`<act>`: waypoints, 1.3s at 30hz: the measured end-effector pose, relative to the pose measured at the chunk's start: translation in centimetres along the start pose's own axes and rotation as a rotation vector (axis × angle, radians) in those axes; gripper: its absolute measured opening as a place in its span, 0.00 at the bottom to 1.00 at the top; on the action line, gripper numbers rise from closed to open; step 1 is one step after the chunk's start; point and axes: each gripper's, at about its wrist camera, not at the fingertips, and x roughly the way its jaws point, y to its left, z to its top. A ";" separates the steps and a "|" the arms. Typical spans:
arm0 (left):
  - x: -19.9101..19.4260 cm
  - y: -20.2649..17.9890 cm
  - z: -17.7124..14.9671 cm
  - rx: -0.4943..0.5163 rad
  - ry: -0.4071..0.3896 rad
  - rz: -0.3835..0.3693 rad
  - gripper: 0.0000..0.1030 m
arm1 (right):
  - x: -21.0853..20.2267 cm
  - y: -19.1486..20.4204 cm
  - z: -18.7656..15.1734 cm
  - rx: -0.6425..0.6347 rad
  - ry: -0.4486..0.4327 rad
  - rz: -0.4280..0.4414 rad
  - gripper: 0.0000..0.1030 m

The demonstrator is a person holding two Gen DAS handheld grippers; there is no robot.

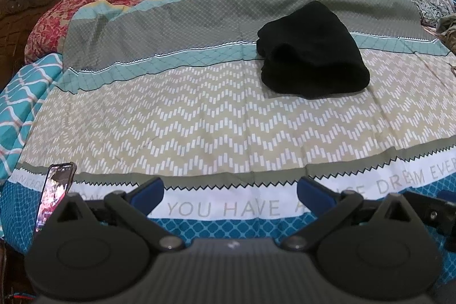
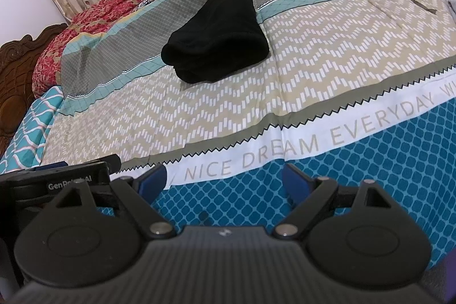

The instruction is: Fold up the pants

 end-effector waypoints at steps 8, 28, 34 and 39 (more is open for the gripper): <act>-0.2 -0.2 0.1 0.008 0.015 -0.004 1.00 | 0.0 0.0 0.1 0.005 -0.003 -0.003 0.87; 0.2 -0.6 0.0 0.007 0.056 -0.047 1.00 | 0.2 -0.3 0.3 0.014 0.002 -0.005 0.87; 0.3 -0.5 -0.1 0.007 0.065 -0.050 1.00 | 0.3 -0.5 0.2 0.021 0.003 -0.005 0.87; 0.5 -0.7 -0.2 0.012 0.074 -0.054 1.00 | 0.3 -0.6 0.2 0.024 0.004 -0.005 0.87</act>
